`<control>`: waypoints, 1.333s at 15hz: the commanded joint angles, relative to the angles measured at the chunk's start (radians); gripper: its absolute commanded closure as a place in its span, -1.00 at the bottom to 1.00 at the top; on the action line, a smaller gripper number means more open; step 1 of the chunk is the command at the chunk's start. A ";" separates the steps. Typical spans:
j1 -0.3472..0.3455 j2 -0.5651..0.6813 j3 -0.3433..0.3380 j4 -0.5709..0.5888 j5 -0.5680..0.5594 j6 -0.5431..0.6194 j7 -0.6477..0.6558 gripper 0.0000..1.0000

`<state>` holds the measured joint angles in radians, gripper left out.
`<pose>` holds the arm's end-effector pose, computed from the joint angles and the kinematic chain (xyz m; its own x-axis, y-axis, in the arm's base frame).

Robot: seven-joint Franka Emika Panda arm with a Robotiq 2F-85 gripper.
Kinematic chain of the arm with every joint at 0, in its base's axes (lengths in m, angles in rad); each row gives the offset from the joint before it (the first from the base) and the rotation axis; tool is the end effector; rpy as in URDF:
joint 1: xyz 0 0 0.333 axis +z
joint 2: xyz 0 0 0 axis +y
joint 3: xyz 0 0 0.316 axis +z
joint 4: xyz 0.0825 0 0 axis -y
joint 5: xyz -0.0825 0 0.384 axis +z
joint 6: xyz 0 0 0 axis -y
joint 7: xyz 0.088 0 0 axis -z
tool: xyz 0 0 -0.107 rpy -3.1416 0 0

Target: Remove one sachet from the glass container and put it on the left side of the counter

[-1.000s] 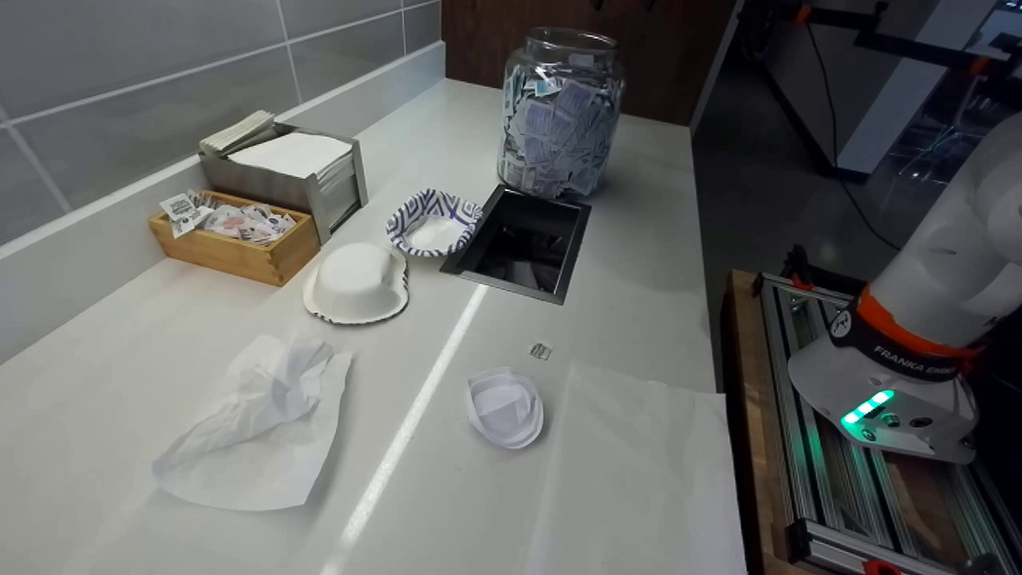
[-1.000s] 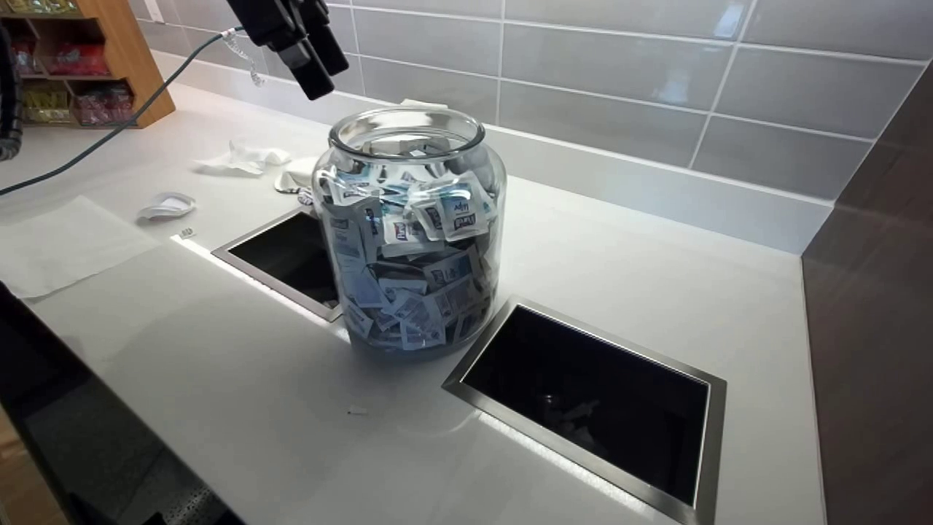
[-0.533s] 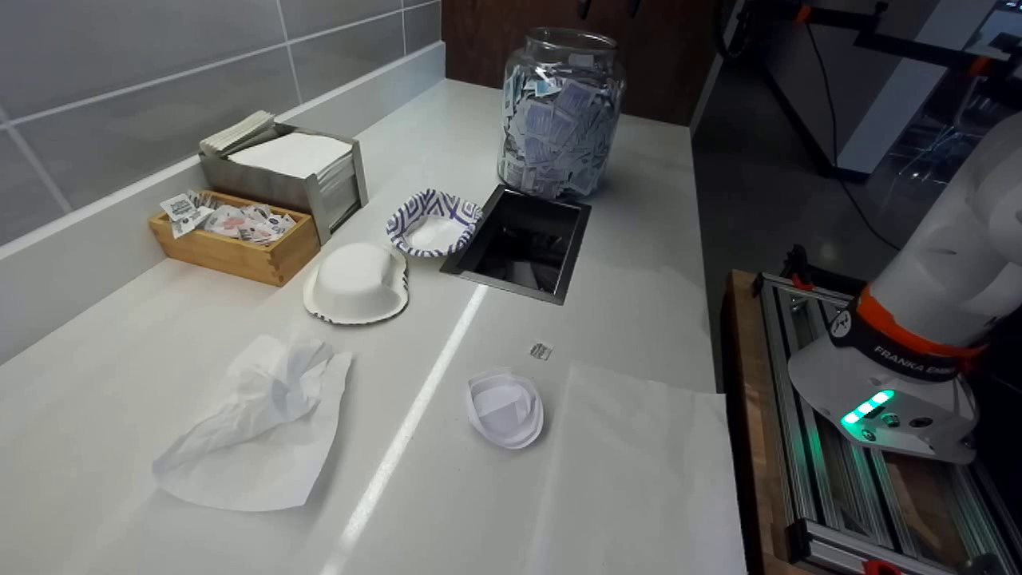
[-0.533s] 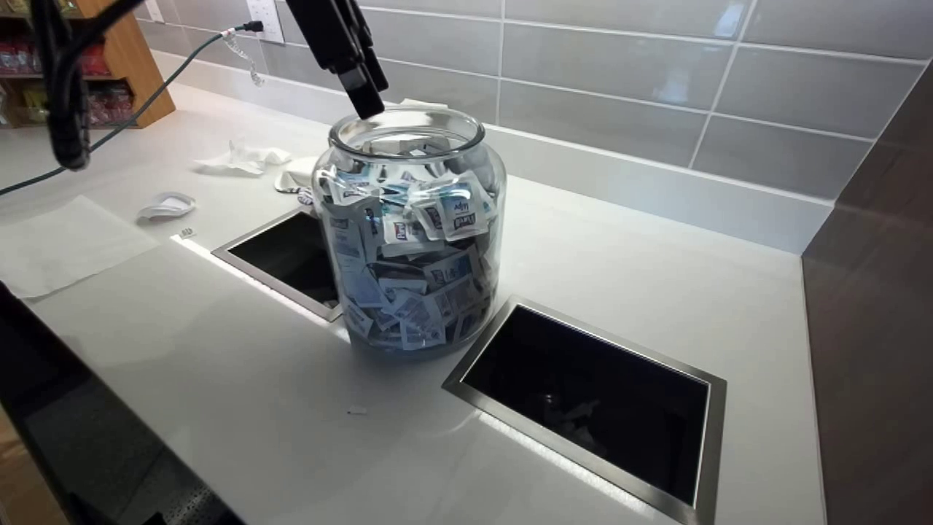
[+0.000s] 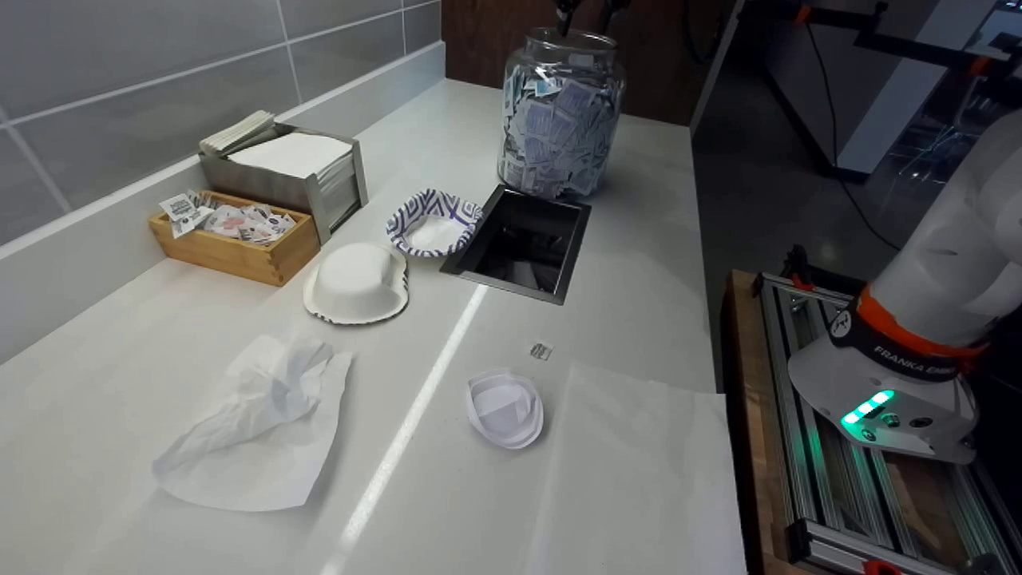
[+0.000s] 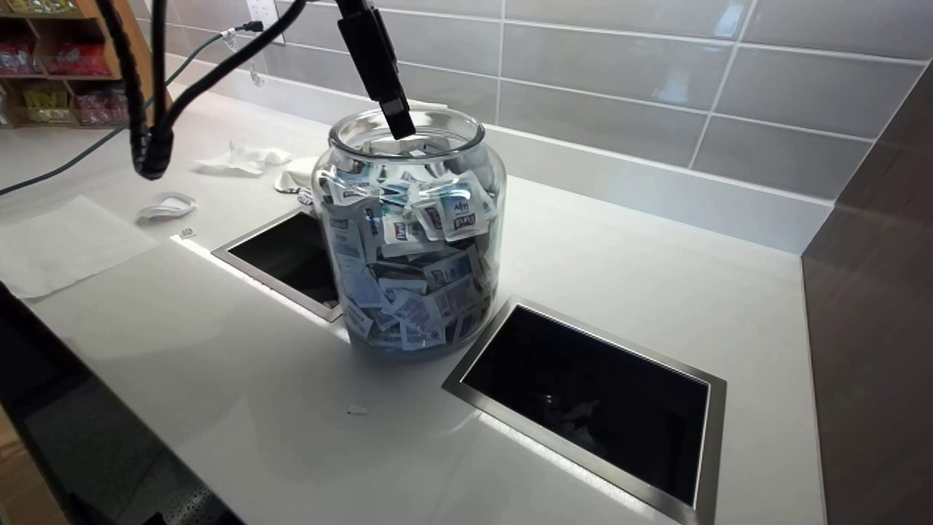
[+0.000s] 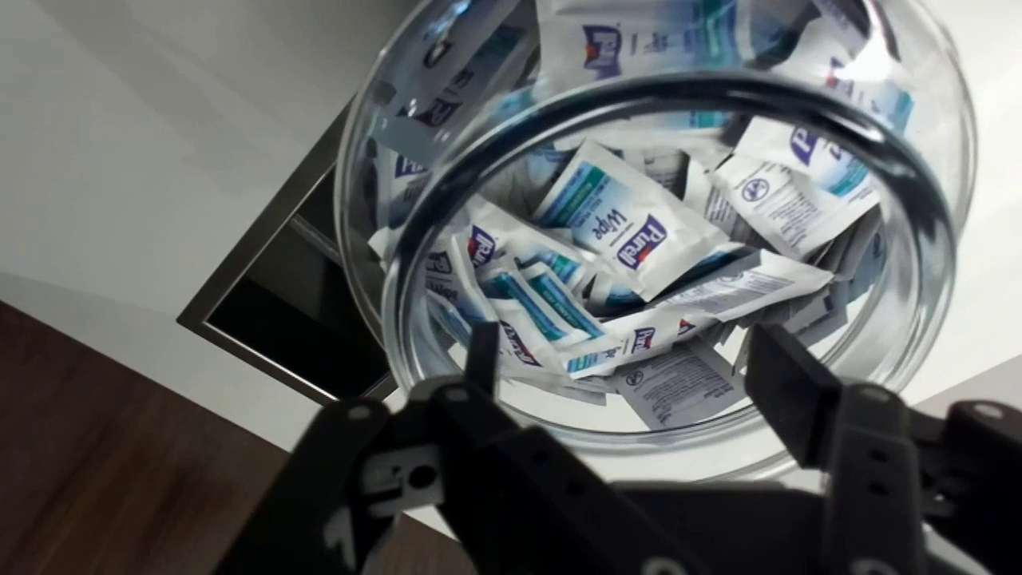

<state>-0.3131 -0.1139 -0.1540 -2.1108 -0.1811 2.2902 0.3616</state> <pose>0.4841 -0.2512 0.4953 0.7111 -0.6292 0.3139 -0.6716 -0.7399 0.0382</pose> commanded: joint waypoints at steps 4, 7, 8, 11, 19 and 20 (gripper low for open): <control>0.039 0.072 -0.030 0.047 0.055 -0.029 -0.076 -0.58; 0.042 0.092 -0.034 0.051 0.049 -0.032 -0.085 -0.52; 0.043 0.099 -0.035 0.054 0.046 -0.034 -0.086 -0.50; 0.045 0.117 -0.039 0.060 0.042 -0.036 -0.093 -0.39; 0.054 0.147 -0.045 0.065 0.043 -0.048 -0.106 -0.11; 0.055 0.149 -0.045 0.065 0.043 -0.051 -0.108 -0.05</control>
<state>-0.2767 0.0186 -0.1794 -2.0674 -0.1481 2.2794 0.2754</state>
